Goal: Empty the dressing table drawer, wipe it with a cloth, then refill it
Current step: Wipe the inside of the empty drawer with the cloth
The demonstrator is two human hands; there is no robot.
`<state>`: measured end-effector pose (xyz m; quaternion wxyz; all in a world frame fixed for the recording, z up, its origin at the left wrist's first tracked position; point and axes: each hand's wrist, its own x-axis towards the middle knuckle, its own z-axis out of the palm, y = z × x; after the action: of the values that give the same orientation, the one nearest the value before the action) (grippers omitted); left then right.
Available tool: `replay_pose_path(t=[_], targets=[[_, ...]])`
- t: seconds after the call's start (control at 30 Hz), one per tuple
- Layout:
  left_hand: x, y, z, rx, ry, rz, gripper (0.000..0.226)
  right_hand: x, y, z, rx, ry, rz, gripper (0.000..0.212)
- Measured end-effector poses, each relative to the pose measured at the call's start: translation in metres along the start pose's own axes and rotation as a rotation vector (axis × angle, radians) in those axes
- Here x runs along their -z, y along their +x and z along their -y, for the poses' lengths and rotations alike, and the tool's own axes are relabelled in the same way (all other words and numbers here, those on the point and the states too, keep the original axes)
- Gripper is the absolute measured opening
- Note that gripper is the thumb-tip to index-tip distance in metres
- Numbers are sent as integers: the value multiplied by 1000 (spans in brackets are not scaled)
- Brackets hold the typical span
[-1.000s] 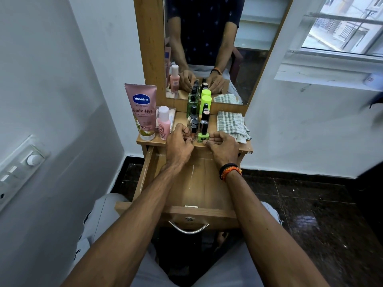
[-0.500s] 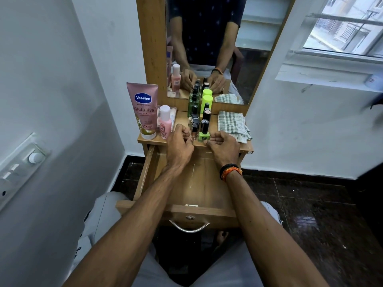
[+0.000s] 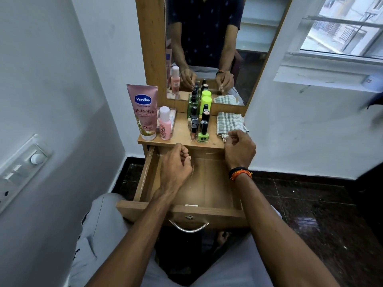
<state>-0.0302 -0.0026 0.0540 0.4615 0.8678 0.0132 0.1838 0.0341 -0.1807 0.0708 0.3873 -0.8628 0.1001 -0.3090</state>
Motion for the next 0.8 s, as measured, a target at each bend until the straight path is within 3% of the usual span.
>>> replay_pose_path(t=[0.33, 0.63, 0.8], targets=[[10, -12, 18, 77, 63, 57, 14, -14, 37, -5, 60, -369, 368, 61], [10, -18, 17, 56, 72, 104, 15, -18, 43, -2, 140, -517, 312, 38], [13, -22, 16, 55, 67, 115, 15, -14, 37, 1, 85, -410, 215, 38]])
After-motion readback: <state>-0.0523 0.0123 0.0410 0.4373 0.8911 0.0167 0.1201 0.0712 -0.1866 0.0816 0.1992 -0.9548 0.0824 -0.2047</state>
